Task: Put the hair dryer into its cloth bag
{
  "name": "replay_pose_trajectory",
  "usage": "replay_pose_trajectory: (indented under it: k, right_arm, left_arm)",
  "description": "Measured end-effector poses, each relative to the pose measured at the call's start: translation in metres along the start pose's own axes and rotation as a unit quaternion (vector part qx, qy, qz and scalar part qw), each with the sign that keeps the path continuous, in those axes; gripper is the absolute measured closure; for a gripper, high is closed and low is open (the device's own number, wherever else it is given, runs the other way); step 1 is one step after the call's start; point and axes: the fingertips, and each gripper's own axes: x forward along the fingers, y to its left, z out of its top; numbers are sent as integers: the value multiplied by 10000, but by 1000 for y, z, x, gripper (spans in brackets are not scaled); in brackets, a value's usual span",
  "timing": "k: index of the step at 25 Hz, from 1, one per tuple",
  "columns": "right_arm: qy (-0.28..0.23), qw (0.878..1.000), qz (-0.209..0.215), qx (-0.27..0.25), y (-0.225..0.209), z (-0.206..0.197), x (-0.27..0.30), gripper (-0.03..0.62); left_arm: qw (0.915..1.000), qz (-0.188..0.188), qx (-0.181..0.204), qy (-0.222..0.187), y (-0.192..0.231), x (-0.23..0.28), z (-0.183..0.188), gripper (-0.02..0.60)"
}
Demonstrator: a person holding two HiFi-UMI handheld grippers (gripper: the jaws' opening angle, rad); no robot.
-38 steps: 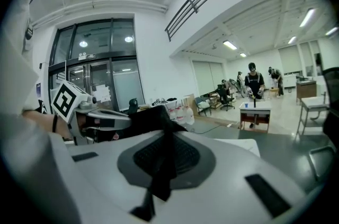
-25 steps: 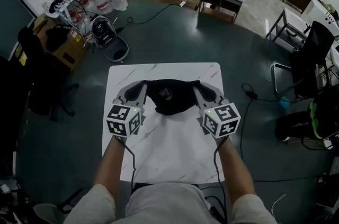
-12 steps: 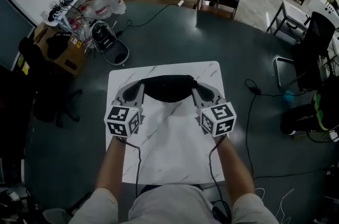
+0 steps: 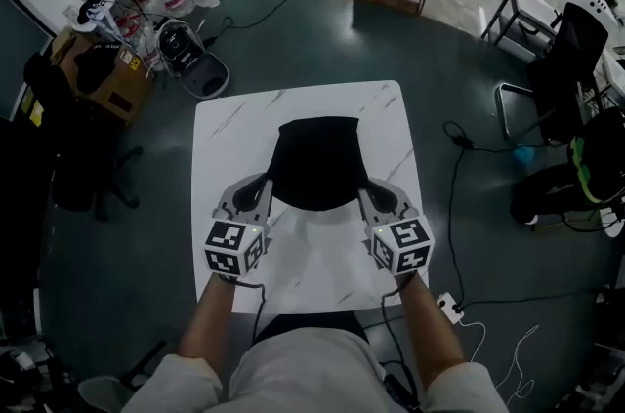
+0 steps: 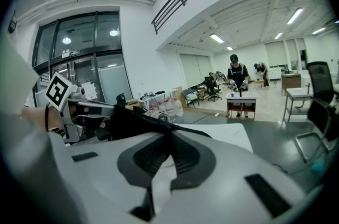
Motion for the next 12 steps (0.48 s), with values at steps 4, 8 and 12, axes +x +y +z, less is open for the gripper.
replay_pose_trajectory:
  k: [4, 8, 12]
  right_arm:
    - [356, 9991, -191, -127, 21, -50, -11, 571]
    - [701, 9966, -347, -240, 41, -97, -18, 571]
    - [959, 9933, -503, -403, 58, -128, -24, 571]
  left_arm:
    - [9994, -72, -15, 348, -10, -21, -57, 568]
    - [9977, -87, -59, 665, -19, -36, -115, 568]
    - [9966, -116, 58, 819, -23, -43, -146, 568]
